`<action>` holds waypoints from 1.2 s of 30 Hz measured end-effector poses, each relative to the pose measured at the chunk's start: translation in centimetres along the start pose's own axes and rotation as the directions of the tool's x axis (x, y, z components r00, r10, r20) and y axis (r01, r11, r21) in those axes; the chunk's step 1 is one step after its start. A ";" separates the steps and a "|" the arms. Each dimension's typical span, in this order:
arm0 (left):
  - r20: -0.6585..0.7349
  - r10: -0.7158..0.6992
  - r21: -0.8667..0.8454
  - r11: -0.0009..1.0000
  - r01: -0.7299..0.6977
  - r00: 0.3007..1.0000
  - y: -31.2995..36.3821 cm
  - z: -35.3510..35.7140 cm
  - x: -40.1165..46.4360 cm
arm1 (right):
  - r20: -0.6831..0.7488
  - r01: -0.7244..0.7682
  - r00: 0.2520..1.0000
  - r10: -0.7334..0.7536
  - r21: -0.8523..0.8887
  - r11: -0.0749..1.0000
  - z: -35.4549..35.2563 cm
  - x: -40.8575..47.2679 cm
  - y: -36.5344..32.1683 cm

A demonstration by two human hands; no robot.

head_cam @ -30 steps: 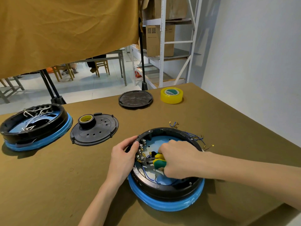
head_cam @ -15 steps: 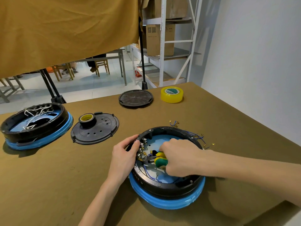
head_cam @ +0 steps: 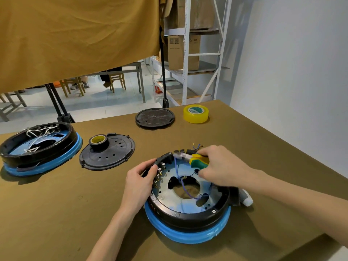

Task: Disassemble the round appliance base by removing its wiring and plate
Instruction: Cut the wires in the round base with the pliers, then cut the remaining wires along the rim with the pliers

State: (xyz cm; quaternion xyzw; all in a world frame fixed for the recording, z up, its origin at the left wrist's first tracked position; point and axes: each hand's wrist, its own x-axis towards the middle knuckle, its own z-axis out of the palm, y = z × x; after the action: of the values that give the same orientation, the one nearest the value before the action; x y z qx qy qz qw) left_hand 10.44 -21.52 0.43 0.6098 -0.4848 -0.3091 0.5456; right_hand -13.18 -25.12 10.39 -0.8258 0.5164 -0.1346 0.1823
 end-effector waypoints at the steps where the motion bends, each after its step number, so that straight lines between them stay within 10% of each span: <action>1: -0.001 0.001 0.003 1.000 -0.001 1.000 0.0 0.1 0.0 | -0.044 -0.019 0.999 0.021 0.043 0.999 -0.4 0.4 0.7; 19: -0.016 -0.029 -0.007 1.000 0.029 0.999 0.6 0.4 -0.2 | 0.016 -0.266 0.957 0.291 0.453 0.851 -2.0 1.9 10.2; 27: -0.012 -0.024 0.013 1.000 0.024 1.000 0.9 0.5 -0.4 | -0.185 -0.472 0.878 0.441 -0.193 0.860 1.1 3.7 14.3; 36: 0.007 -0.006 0.095 0.995 0.005 1.000 1.1 0.1 -0.5 | -0.279 -0.313 0.929 0.243 -0.241 0.919 0.6 3.7 11.9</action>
State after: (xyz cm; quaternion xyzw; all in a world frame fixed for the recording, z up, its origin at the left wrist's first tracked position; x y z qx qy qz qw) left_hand 9.89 -21.04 1.36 0.6353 -0.4994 -0.2894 0.5131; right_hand -20.97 -33.11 4.75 -0.7381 0.6614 -0.1328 0.0155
